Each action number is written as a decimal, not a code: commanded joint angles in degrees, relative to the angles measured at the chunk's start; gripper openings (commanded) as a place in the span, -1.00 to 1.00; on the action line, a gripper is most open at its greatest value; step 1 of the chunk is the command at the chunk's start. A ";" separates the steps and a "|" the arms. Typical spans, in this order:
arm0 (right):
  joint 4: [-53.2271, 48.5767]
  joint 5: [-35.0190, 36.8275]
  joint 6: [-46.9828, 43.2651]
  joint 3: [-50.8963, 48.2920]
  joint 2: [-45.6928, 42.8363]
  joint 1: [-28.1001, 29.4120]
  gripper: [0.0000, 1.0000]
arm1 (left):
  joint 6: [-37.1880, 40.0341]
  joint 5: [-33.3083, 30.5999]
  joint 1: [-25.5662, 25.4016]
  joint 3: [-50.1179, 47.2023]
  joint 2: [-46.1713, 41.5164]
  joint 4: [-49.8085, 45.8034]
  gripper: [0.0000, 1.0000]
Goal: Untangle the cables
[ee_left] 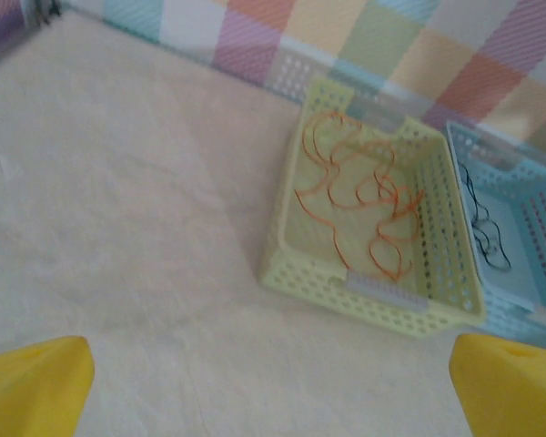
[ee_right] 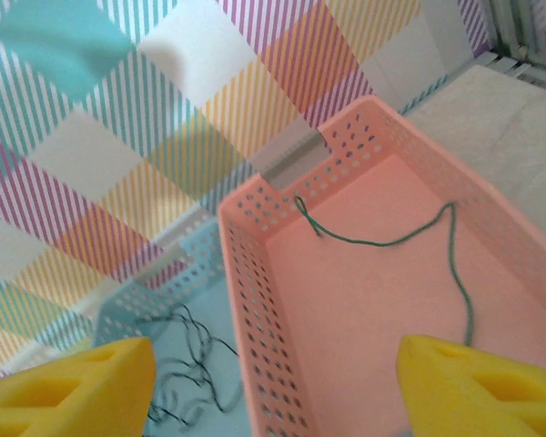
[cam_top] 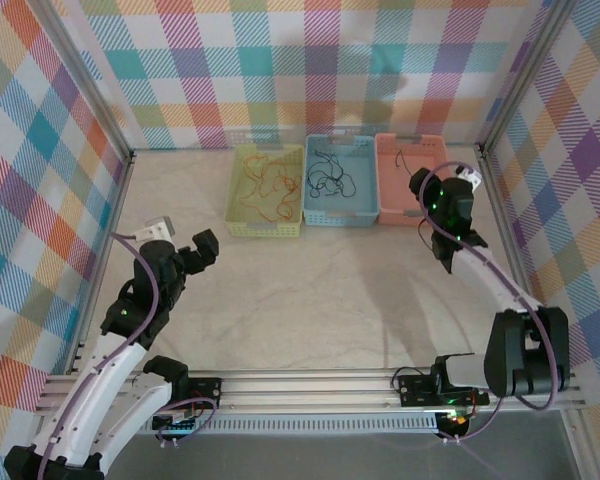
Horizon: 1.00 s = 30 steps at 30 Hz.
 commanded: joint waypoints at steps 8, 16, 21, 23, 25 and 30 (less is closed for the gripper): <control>7.24 -2.43 -26.20 -23.34 -15.33 0.35 0.60 | 20.95 -3.25 4.55 -14.34 15.32 36.51 1.00; 23.51 -3.27 -31.27 -26.63 -1.62 0.32 0.62 | 21.91 0.68 8.21 -16.58 34.41 51.74 1.00; 31.97 -1.02 -35.65 -28.16 1.87 0.34 0.62 | 22.59 4.89 11.23 -16.70 37.46 57.51 1.00; 35.93 -1.69 -36.08 -28.64 4.45 -0.02 0.63 | 22.50 7.14 11.84 -15.48 39.77 58.07 1.00; 40.58 -3.46 -36.40 -29.04 8.14 -0.65 0.64 | 22.92 6.55 12.07 -15.88 43.07 62.57 1.00; 46.80 -6.54 -36.87 -28.64 14.90 -1.69 0.66 | 24.05 9.01 12.28 -16.27 45.41 65.29 1.00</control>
